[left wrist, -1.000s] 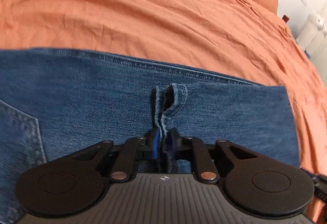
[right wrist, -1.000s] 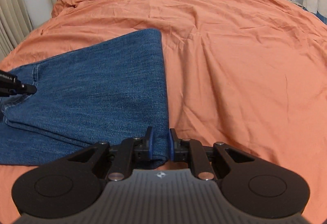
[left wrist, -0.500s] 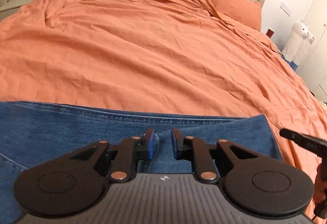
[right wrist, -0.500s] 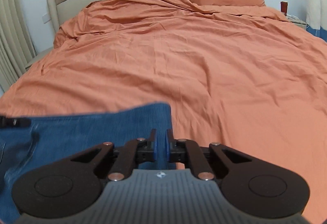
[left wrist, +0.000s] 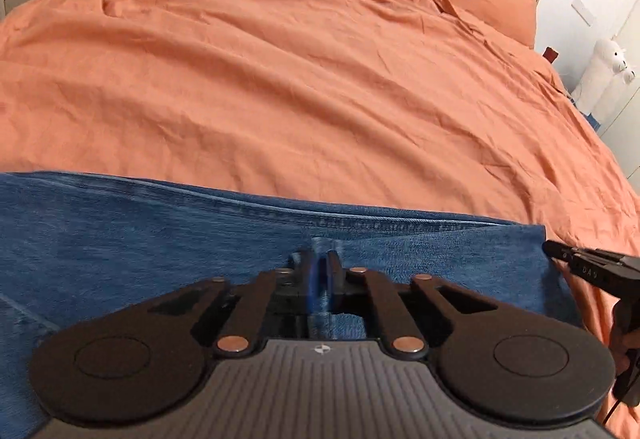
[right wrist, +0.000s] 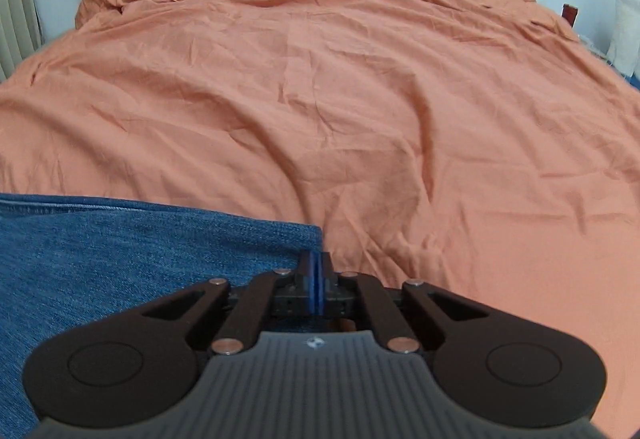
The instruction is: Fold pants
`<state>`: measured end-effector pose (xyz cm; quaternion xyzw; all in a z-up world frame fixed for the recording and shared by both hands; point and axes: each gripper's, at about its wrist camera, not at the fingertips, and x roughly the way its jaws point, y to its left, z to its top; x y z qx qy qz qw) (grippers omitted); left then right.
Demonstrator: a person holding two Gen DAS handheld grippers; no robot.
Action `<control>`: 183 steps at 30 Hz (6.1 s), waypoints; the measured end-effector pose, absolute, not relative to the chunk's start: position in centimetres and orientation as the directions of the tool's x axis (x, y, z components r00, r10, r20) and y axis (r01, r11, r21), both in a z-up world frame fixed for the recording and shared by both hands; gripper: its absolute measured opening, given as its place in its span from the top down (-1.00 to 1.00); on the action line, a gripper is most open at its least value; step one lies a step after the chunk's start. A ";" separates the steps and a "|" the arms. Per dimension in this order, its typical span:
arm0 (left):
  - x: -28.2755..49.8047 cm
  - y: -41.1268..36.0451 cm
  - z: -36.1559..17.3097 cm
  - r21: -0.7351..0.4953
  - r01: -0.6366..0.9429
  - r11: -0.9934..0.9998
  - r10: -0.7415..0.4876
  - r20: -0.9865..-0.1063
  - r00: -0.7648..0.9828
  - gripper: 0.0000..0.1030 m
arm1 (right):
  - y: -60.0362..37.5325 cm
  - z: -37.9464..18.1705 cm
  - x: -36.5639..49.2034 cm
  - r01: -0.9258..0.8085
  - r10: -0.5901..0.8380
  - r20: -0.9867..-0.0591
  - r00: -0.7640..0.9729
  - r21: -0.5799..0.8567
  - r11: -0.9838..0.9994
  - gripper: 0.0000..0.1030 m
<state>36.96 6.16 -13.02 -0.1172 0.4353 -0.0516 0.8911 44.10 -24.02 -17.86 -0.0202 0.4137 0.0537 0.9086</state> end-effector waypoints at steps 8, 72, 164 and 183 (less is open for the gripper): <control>31.5 13.2 -7.0 -0.289 -0.104 0.952 -0.153 -0.739 0.656 0.26 | -19.7 -12.1 38.6 -0.410 0.300 -0.728 0.616 0.029 0.912 1.00; 22.7 13.6 2.9 -0.073 -0.254 0.964 0.190 -0.476 0.859 0.61 | -13.7 -7.8 32.1 -0.406 0.427 -0.746 0.511 0.228 0.885 1.00; 31.6 2.3 -9.5 -0.185 -0.094 0.978 -0.110 -0.848 0.519 -0.19 | -25.5 -19.3 36.7 0.016 0.774 -0.492 0.397 0.847 0.531 0.76; 30.4 6.4 -6.2 -0.247 -0.095 0.964 -0.128 -0.750 0.649 -0.19 | -22.5 -13.8 37.0 -0.179 0.788 -0.455 0.416 0.808 0.561 0.75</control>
